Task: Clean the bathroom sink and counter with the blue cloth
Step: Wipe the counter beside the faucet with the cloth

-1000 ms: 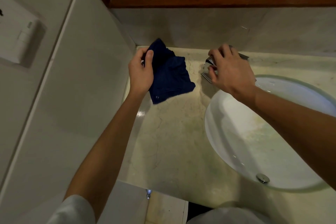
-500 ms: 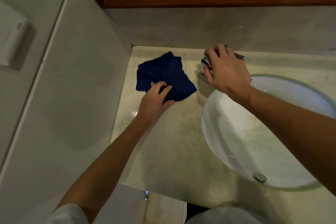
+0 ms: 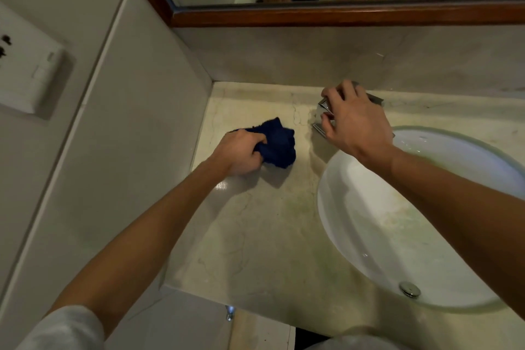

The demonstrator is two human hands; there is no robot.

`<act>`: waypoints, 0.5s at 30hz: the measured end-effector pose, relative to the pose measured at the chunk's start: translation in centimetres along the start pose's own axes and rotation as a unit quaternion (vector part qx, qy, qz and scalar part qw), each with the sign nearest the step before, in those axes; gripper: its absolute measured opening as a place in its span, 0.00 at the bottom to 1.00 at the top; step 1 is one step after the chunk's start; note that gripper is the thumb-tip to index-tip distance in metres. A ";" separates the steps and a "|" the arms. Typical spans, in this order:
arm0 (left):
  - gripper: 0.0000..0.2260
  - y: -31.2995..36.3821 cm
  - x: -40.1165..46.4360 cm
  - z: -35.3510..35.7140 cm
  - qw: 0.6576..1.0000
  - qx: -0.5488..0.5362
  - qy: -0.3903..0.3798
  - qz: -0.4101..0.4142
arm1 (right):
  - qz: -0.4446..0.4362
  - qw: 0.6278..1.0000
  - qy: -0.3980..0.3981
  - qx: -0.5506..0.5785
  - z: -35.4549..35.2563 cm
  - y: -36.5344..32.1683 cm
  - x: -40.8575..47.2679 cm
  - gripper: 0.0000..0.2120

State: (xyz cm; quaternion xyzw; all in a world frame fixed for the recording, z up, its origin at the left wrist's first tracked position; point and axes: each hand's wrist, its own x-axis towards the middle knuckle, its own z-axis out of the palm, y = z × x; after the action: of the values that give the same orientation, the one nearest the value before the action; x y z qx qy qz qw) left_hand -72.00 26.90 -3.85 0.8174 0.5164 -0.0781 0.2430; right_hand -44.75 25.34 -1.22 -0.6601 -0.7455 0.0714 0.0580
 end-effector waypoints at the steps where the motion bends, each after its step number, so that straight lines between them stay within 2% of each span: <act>1: 0.11 0.4 0.2 -1.2 0.999 -0.031 -0.044 -0.009 | 0.000 1.000 -0.002 0.001 0.0 0.0 0.0 0.20; 3: 0.12 0.3 1.8 -3.1 0.993 -0.081 -0.072 -0.050 | -0.002 1.000 0.001 0.000 0.1 0.0 0.0 0.20; 5: 0.17 -0.6 3.5 -4.0 0.991 -0.076 -0.047 -0.103 | -0.002 1.000 0.007 -0.001 0.0 0.1 0.0 0.20; 7: 0.21 -1.5 3.6 -3.3 0.993 -0.012 0.050 -0.111 | -0.002 1.000 0.010 -0.001 0.1 0.1 -0.1 0.20; 9: 0.21 -1.7 2.0 -1.0 0.979 0.021 0.189 -0.067 | -0.002 1.000 0.008 -0.003 0.1 0.1 0.0 0.20; 10: 0.20 -1.6 0.9 0.5 0.971 0.014 0.233 -0.046 | -0.002 1.000 0.004 -0.003 0.1 0.1 0.0 0.19; 11: 0.20 -1.4 -0.1 2.0 0.969 0.007 0.244 -0.027 | 0.000 1.000 0.002 -0.003 0.1 0.1 0.0 0.19; 15: 0.25 -0.8 -1.3 5.8 0.978 0.023 0.208 0.011 | 0.002 1.000 0.001 -0.003 0.1 0.1 0.1 0.19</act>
State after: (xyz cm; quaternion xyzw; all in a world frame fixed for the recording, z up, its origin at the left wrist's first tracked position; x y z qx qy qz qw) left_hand -72.62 23.31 -8.68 0.8266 0.5451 0.0846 0.1117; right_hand -44.68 25.45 -1.32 -0.6616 -0.7445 0.0686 0.0570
